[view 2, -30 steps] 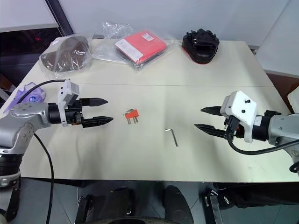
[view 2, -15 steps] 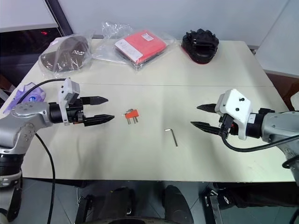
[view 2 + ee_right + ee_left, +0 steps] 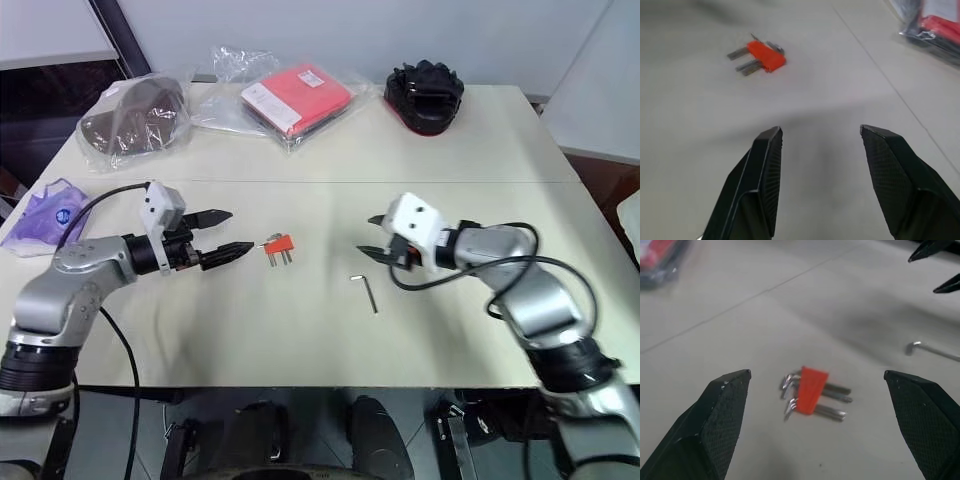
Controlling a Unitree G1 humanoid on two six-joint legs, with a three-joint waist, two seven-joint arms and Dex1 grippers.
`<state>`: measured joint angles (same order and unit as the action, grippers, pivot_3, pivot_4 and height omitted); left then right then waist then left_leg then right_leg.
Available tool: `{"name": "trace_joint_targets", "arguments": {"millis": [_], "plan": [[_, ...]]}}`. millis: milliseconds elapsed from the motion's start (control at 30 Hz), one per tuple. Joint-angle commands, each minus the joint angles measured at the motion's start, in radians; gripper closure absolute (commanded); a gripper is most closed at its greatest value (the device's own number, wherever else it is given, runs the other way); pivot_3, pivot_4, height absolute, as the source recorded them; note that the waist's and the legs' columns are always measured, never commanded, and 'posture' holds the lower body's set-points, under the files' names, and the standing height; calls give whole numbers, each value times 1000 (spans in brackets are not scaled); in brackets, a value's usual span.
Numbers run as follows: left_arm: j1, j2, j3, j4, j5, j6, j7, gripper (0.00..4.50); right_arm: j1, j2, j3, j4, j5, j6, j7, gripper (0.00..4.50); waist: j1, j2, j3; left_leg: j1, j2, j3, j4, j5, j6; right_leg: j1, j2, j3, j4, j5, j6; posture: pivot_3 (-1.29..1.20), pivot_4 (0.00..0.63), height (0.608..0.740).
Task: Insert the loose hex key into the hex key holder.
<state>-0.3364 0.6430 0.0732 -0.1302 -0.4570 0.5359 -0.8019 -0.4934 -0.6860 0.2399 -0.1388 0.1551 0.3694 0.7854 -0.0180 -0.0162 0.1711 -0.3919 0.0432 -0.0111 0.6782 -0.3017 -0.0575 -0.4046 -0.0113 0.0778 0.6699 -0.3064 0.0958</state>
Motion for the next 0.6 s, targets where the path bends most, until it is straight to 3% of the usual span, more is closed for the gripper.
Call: {"name": "trace_joint_targets", "arguments": {"millis": [33,133,233,600], "plan": [[15,-7,34,-9,42,-52,53,36,-39,67,43,88,-102,-100,-58,1931,5,0,0,0,0,0,0,0,0,0,0,0,1,0,0,0,150,740],[67,-38,62,-7,65,-72,124,36,-90,192,124,267,-248,-214,-197,1931,-1,0,0,0,0,1,0,0,0,-1,-1,0,1,0,0,0,150,740],[113,-45,76,-42,56,-56,140,36,-115,280,150,388,-299,-276,-241,1931,-5,0,0,1,0,3,1,0,0,-1,-2,1,3,0,0,0,150,740],[143,-49,99,-71,46,-55,158,36,-155,415,166,486,-317,-297,-184,1931,-15,-1,-1,2,0,2,1,0,0,-3,-2,0,10,0,0,0,150,740]]}}
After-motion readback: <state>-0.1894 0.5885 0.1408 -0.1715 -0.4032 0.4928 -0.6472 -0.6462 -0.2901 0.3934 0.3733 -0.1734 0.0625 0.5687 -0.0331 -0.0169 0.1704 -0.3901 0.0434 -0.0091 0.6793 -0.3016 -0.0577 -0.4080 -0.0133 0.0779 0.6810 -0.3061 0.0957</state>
